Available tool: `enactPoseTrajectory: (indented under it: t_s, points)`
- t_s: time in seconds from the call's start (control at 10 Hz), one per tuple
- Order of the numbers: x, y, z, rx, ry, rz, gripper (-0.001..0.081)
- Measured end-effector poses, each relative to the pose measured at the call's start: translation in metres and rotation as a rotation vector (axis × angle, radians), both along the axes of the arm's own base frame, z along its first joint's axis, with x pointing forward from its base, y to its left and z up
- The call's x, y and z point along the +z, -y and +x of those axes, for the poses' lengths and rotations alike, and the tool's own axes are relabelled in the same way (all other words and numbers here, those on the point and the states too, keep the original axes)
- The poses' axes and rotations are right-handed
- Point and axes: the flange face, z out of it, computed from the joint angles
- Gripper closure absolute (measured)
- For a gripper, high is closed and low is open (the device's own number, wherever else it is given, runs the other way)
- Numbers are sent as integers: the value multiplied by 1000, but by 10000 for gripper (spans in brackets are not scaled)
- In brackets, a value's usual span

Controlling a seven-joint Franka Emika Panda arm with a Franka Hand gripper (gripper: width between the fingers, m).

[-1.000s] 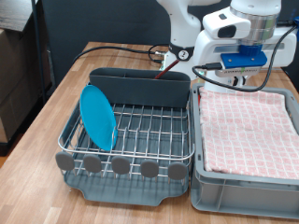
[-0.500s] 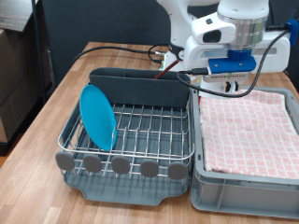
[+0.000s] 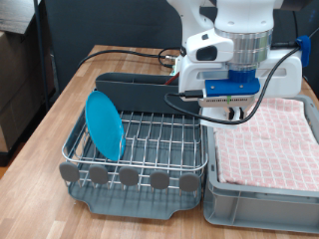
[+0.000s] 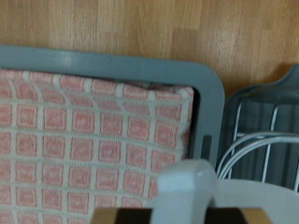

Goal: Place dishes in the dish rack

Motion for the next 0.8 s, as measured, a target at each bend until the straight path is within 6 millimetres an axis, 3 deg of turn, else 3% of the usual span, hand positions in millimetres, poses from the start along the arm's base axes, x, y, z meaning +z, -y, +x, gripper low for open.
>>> enactPoseTrajectory:
  t_s: [0.1,0.8]
  points:
    - [-3,1,12,12,-2,16,740]
    - [-12,11,18,-45,74,-3,740]
